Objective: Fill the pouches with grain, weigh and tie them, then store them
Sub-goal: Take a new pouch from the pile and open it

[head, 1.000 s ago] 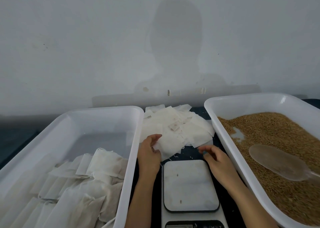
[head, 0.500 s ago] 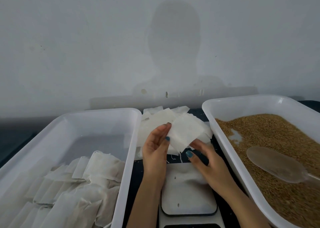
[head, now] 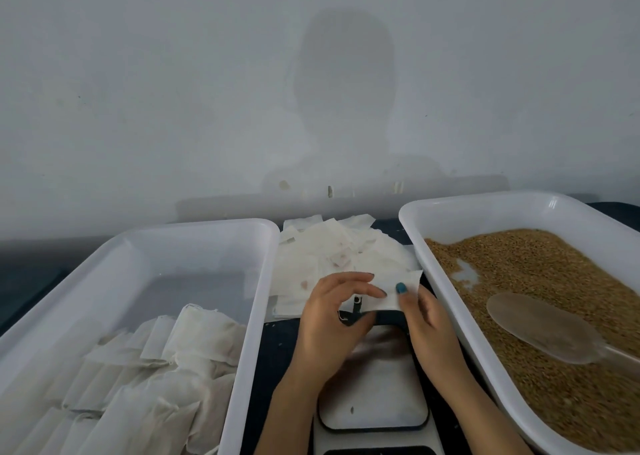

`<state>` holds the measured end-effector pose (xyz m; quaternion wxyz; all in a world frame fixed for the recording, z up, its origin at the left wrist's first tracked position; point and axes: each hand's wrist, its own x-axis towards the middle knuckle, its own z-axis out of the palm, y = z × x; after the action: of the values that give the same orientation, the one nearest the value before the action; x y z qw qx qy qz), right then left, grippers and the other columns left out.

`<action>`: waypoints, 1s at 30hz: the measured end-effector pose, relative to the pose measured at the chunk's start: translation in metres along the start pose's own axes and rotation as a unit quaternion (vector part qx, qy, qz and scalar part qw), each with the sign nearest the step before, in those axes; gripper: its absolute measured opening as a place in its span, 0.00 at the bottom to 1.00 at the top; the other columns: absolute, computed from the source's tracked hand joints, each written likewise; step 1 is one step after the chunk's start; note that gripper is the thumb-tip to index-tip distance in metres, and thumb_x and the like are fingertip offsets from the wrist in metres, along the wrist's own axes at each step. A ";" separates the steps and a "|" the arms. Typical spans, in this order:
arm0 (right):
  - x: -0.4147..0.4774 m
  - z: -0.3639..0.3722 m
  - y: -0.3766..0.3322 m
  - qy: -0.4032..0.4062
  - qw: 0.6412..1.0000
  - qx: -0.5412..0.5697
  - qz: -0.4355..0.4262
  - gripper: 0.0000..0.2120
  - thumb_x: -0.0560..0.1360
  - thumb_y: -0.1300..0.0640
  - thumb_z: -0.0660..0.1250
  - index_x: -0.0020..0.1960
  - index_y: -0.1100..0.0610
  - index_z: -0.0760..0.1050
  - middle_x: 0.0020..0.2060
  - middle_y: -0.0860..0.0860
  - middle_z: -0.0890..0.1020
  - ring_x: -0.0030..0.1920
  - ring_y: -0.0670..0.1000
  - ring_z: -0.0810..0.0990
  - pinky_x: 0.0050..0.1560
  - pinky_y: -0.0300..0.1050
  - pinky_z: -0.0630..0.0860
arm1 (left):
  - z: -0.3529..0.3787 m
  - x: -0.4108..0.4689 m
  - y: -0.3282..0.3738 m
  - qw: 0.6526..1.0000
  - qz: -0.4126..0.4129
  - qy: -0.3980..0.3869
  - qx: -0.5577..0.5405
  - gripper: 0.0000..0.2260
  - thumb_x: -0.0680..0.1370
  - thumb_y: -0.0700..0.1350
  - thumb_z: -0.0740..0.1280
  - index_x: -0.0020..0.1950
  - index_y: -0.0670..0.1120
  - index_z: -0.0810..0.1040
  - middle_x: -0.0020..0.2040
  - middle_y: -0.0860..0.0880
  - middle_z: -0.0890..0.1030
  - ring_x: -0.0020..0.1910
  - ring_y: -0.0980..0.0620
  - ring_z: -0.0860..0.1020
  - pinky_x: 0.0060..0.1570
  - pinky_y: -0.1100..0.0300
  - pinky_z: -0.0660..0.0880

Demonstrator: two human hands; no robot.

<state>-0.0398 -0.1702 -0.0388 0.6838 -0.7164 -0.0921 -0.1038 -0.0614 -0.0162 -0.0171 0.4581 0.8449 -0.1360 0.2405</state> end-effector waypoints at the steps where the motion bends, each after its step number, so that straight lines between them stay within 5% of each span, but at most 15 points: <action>1: 0.000 0.000 -0.001 -0.006 1.000 0.001 -0.002 0.19 0.76 0.44 0.60 0.49 0.60 0.78 0.38 0.56 0.82 0.39 0.53 0.81 0.41 0.44 0.76 | -0.001 0.000 0.000 1.000 0.004 0.004 0.005 0.17 0.70 0.37 0.76 0.49 0.58 0.83 0.55 0.62 0.82 0.60 0.59 0.76 0.60 0.70 0.69; 4: 0.000 -0.001 -0.003 -0.027 0.999 0.024 0.001 0.22 0.78 0.46 0.59 0.46 0.65 0.78 0.37 0.60 0.80 0.38 0.58 0.80 0.42 0.50 0.76 | -0.002 0.000 0.001 1.000 -0.002 0.030 0.003 0.15 0.72 0.38 0.75 0.47 0.59 0.83 0.47 0.62 0.83 0.52 0.60 0.80 0.53 0.71 0.73; 7: 0.001 -0.002 -0.008 -0.042 0.998 0.053 0.007 0.18 0.79 0.49 0.59 0.48 0.61 0.82 0.43 0.52 0.87 0.47 0.49 0.85 0.49 0.37 0.79 | -0.002 -0.001 0.001 0.995 0.017 0.089 0.030 0.10 0.73 0.37 0.75 0.47 0.52 0.84 0.44 0.60 0.83 0.45 0.60 0.81 0.46 0.70 0.76; 10: 0.002 -0.001 -0.009 -0.061 0.996 0.058 -0.003 0.13 0.74 0.52 0.67 0.51 0.60 0.82 0.45 0.51 0.87 0.49 0.49 0.85 0.49 0.35 0.79 | -0.001 -0.001 0.002 0.988 0.062 0.116 0.081 0.09 0.72 0.37 0.75 0.49 0.48 0.85 0.44 0.56 0.82 0.44 0.58 0.80 0.42 0.61 0.79; 15: 0.000 0.001 -0.007 -0.035 0.996 0.079 0.004 0.14 0.72 0.54 0.69 0.53 0.60 0.82 0.46 0.51 0.87 0.49 0.47 0.85 0.48 0.34 0.79 | 0.004 -0.002 0.007 0.985 0.097 0.092 0.107 0.11 0.77 0.50 0.69 0.57 0.49 0.85 0.46 0.53 0.79 0.45 0.56 0.77 0.39 0.60 0.78; 19: 0.001 -0.001 -0.006 -0.034 0.998 0.060 0.005 0.06 0.76 0.58 0.69 0.49 0.58 0.83 0.42 0.51 0.87 0.45 0.46 0.86 0.45 0.35 0.79 | 0.005 -0.003 0.004 0.982 0.113 0.067 0.134 0.17 0.73 0.43 0.75 0.62 0.50 0.82 0.54 0.53 0.77 0.52 0.57 0.76 0.45 0.64 0.77; 23: 0.000 0.000 -0.007 -0.030 0.999 0.036 0.008 0.07 0.76 0.62 0.70 0.40 0.55 0.82 0.34 0.50 0.85 0.36 0.44 0.83 0.36 0.33 0.77 | 0.004 -0.005 0.006 0.979 0.138 0.010 0.149 0.23 0.72 0.49 0.73 0.67 0.49 0.78 0.62 0.53 0.77 0.60 0.58 0.75 0.56 0.61 0.76; 30: -0.002 0.001 -0.008 -0.006 1.000 0.016 0.000 0.13 0.74 0.60 0.73 0.37 0.67 0.74 0.27 0.56 0.74 0.29 0.45 0.71 0.31 0.33 0.69 | 0.000 -0.006 0.011 0.977 0.136 -0.019 0.162 0.23 0.73 0.46 0.67 0.69 0.49 0.76 0.56 0.55 0.81 0.56 0.58 0.77 0.57 0.61 0.75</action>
<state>-0.0440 -0.1686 -0.0320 0.6944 -0.7062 -0.0979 -0.0976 -0.0715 -0.0215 -0.0126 0.2758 0.8858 -0.2173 0.3035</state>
